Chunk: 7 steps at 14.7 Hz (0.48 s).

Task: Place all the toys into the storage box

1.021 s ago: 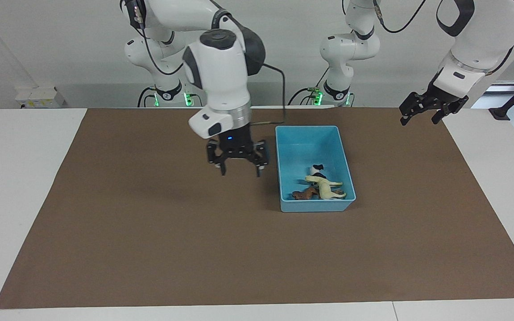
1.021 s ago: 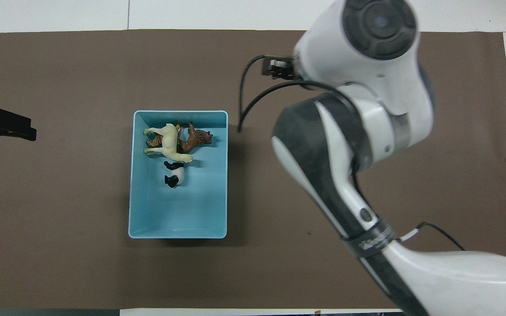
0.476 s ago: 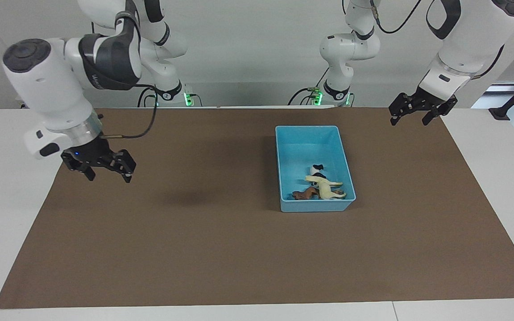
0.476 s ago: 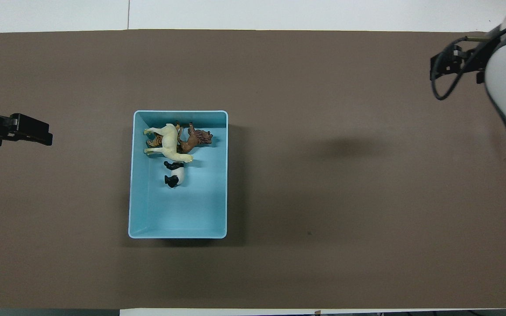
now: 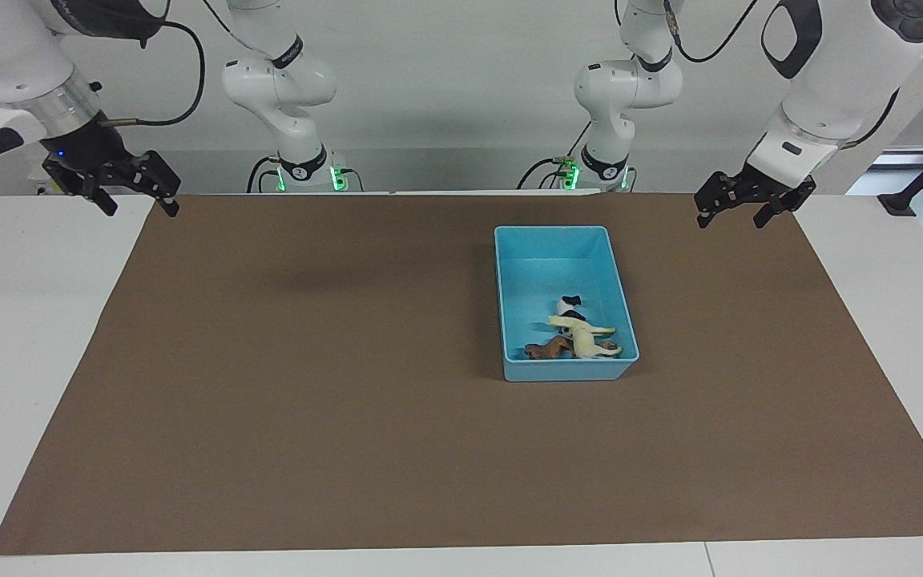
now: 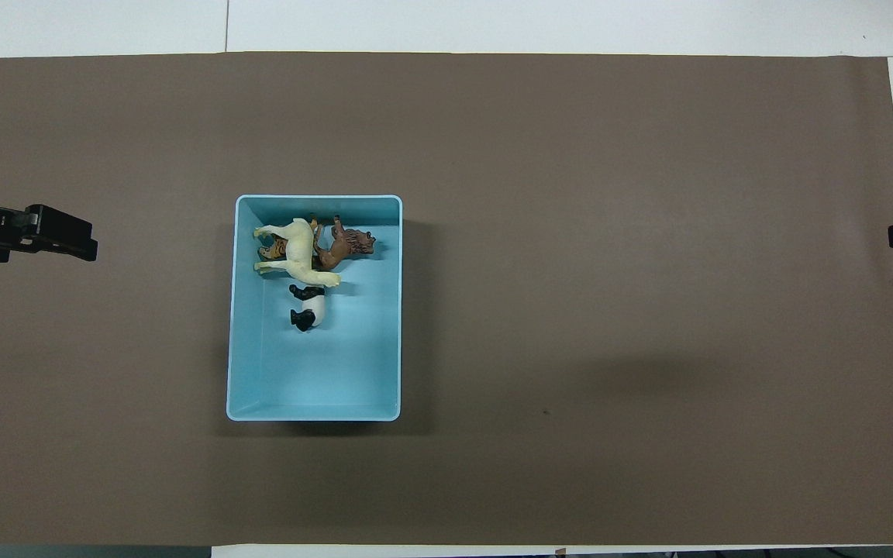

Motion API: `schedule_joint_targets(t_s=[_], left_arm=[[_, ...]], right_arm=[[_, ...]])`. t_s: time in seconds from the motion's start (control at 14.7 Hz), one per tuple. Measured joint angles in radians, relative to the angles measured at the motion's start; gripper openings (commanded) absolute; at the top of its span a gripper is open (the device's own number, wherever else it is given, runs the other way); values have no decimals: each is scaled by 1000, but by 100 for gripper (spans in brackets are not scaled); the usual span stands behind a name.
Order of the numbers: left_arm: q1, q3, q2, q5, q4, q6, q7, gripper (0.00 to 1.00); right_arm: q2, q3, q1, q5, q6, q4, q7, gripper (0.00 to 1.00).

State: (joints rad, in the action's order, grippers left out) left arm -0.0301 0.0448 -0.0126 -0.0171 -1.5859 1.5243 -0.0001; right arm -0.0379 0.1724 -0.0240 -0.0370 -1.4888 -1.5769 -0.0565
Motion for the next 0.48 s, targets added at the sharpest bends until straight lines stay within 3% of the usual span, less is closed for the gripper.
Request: schedule_joint_targets(t_s=[0.2, 0.48], left_arm=[[-1, 0, 0, 0, -1, 2, 0, 100], [-1, -3, 0, 0, -1, 10, 0, 100]], right_arm=[[-34, -99, 91, 12, -6, -43, 0, 100], [-34, -107, 104, 15, -22, -44, 0, 100]])
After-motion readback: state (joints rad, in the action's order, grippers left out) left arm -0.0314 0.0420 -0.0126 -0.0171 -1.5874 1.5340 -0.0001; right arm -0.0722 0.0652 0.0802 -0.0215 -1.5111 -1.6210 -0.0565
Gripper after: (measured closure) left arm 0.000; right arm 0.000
